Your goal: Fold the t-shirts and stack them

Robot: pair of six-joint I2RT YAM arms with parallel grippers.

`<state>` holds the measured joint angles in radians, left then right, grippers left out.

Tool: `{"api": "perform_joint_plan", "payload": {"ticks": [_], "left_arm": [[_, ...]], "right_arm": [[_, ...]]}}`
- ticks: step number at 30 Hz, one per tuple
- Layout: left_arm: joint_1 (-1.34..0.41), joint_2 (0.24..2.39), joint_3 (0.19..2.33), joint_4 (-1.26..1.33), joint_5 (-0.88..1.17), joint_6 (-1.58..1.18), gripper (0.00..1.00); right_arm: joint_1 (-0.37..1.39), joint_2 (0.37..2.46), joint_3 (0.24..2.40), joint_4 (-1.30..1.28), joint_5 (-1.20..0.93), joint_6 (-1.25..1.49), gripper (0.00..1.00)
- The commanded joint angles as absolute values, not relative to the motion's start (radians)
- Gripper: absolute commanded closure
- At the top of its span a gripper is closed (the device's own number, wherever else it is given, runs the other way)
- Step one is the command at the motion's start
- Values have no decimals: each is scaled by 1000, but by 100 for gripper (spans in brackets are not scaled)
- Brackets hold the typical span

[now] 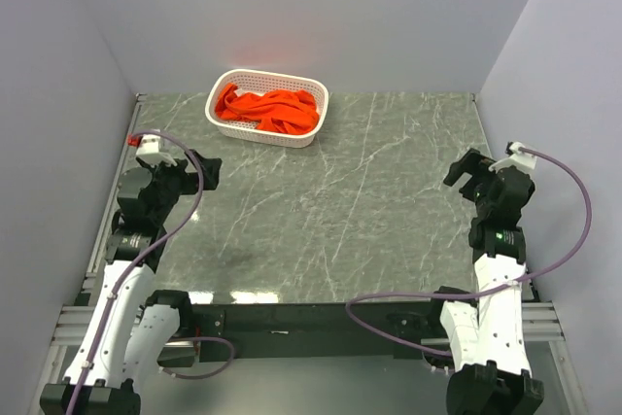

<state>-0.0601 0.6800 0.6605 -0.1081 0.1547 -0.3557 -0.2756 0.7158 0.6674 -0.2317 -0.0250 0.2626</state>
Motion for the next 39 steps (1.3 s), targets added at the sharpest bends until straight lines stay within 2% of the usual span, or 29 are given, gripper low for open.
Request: {"api": "perform_joint_plan", "payload": {"ticks": [1,2,6,11,13,17,20,24,28,31,33,36,39], "left_arm": [[-55,707,663,-35,239,-348,0],[-55,715,663,-23,277,-360,0],[-55,813,686,-6,385,-411,1],[-58,987,774,75,442,-478,0],[-80,1142,848,49,419,-515,1],[-156,1428,1150,-49,307,-595,5],[-218,1658,1412,-196,96,-649,8],[-232,1984,1727,-337,3,-751,7],[-233,2207,2094,-535,-119,-850,6],[-232,2299,2190,-580,-138,-922,7],[-232,2313,2180,-558,-121,-962,1],[-232,2341,2145,-502,-97,-985,0],[-232,2414,2201,-525,-71,-986,1]], "right_arm": [[-279,704,707,-189,-194,145,0],[-279,700,706,-193,-423,80,0],[-256,710,689,-310,-898,-286,0],[-242,752,684,-411,-902,-370,0],[-242,765,695,-433,-888,-364,0],[-242,776,698,-430,-914,-353,0],[-242,770,690,-420,-894,-342,0],[-242,762,687,-420,-890,-336,0],[-242,761,684,-417,-876,-333,0],[-242,767,684,-414,-871,-327,0],[-244,772,687,-416,-871,-324,0],[-242,776,689,-416,-868,-321,0],[-244,778,690,-417,-868,-319,0]]}}
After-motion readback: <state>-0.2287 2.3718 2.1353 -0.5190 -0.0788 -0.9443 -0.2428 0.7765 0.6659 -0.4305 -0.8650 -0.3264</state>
